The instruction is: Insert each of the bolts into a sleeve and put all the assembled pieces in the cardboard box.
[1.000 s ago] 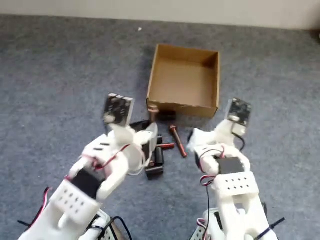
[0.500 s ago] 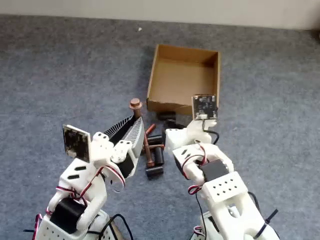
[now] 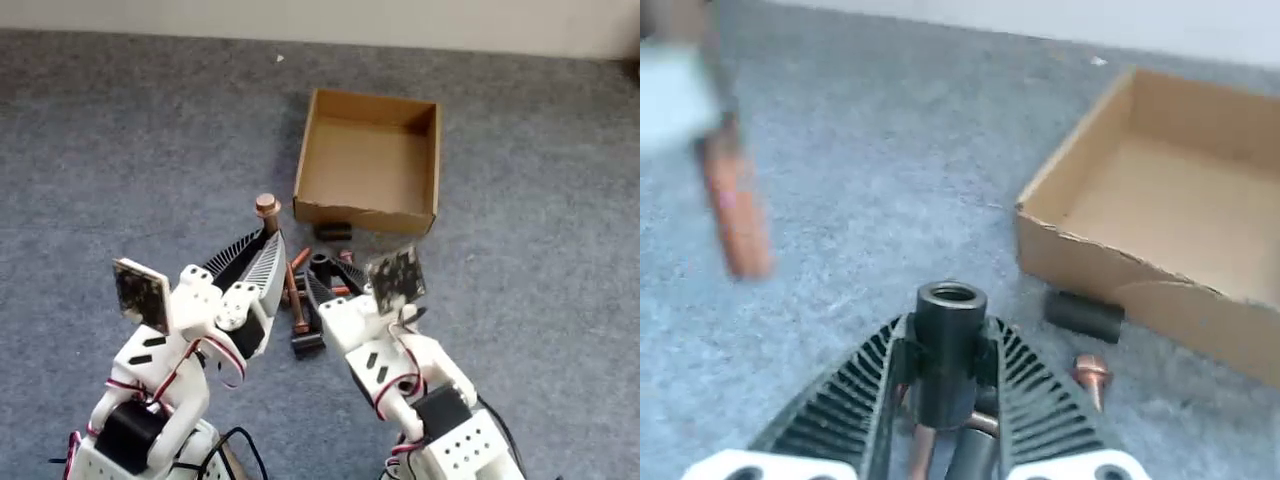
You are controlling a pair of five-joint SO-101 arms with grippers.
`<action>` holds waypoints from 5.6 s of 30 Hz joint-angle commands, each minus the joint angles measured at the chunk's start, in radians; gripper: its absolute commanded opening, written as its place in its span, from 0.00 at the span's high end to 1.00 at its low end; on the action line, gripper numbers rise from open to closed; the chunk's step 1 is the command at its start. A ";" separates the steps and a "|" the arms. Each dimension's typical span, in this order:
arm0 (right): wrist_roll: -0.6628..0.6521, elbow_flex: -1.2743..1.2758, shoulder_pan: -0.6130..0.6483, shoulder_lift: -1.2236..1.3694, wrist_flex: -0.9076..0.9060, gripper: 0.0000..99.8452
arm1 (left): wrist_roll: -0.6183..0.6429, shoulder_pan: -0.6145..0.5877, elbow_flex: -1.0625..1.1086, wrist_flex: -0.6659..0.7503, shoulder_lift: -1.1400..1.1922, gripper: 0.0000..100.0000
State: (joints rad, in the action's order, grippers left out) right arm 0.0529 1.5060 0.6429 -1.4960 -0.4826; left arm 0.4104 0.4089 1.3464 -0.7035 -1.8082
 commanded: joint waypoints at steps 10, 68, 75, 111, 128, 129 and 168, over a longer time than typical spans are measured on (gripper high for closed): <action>-0.279 0.302 0.068 -0.334 0.223 1.00 | -0.005 0.101 -0.108 0.002 -0.013 0.99; -0.278 0.291 0.005 -0.329 0.179 1.00 | -0.290 0.159 0.081 -0.015 -0.015 0.99; -0.278 0.292 0.002 -0.329 0.179 1.00 | -0.290 0.151 0.062 -0.115 -0.015 0.81; -0.117 -0.535 -0.344 0.582 0.104 1.00 | -0.296 -0.472 0.349 -0.112 -0.016 0.98; -0.121 -1.241 -0.430 1.658 0.398 0.99 | -0.296 -0.504 0.349 -0.089 -0.015 0.98; -0.121 -1.262 -0.433 1.685 0.398 0.99 | -0.296 -0.504 0.349 -0.091 -0.015 0.98; -0.236 -1.093 0.074 1.268 -0.878 0.84 | -0.298 -0.704 0.349 -0.044 -0.015 0.98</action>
State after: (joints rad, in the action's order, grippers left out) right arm -0.1542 0.4028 0.6536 -0.1795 -1.3617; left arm 0.1266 -0.2831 1.6763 -0.7710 -1.8174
